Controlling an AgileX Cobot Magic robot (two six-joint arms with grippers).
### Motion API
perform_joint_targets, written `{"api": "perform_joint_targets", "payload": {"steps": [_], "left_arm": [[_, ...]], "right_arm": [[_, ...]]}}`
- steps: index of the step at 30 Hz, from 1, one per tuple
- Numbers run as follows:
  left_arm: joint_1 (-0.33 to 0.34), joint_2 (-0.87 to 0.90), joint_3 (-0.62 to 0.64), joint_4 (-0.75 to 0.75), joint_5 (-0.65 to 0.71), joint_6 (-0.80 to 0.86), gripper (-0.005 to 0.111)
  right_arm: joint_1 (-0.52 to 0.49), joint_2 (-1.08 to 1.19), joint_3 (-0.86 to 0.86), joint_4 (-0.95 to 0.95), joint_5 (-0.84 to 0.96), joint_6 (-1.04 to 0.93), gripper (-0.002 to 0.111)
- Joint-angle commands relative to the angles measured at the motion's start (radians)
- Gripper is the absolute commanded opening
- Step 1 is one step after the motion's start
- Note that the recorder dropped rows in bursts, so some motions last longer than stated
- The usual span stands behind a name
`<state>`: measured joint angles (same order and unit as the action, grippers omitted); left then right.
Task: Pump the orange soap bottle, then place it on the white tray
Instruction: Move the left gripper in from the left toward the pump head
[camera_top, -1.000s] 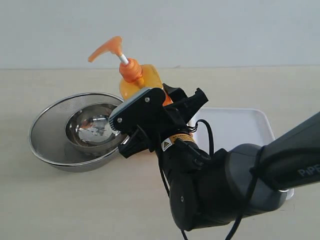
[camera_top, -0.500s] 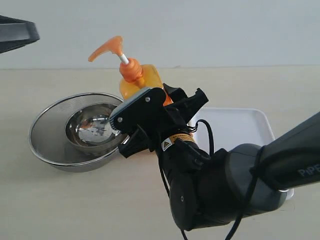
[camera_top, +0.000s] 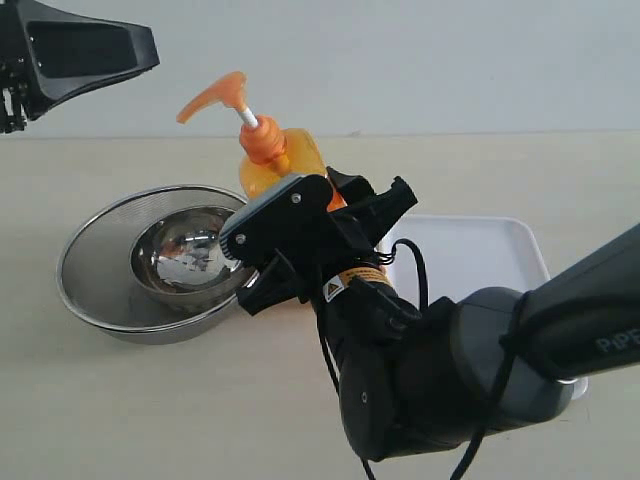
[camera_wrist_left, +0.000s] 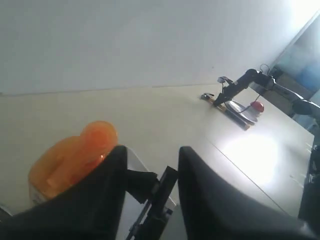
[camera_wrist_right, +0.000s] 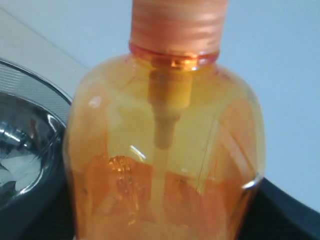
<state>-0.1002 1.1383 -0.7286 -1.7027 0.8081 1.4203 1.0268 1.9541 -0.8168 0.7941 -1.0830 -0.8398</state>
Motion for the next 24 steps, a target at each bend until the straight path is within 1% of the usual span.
{"api": "perform_joint_targets", "payload": {"steps": [1, 3, 6, 7, 15, 24], "left_arm": [[-0.006, 0.004, -0.006, 0.025, 0.026, -0.010, 0.026], [-0.006, 0.004, -0.006, 0.040, 0.033, -0.001, 0.021], [-0.006, 0.012, -0.006, 0.055, 0.029, 0.021, 0.010], [-0.006, 0.023, -0.006, 0.055, 0.029, 0.021, 0.004], [-0.006, 0.129, -0.006, 0.069, 0.026, 0.067, 0.005], [-0.006, 0.198, -0.006, -0.042, 0.026, 0.195, 0.005]], "right_arm": [[0.000, -0.002, -0.002, 0.009, 0.003, 0.004, 0.011], [0.000, -0.002, -0.002, 0.009, 0.003, 0.004, 0.011], [0.000, -0.002, -0.002, 0.009, 0.003, 0.001, 0.011], [0.000, -0.002, -0.002, 0.009, 0.003, 0.001, 0.011], [0.000, -0.002, -0.002, 0.009, 0.003, 0.004, 0.011], [0.000, -0.002, -0.002, 0.009, 0.003, 0.004, 0.011]]}}
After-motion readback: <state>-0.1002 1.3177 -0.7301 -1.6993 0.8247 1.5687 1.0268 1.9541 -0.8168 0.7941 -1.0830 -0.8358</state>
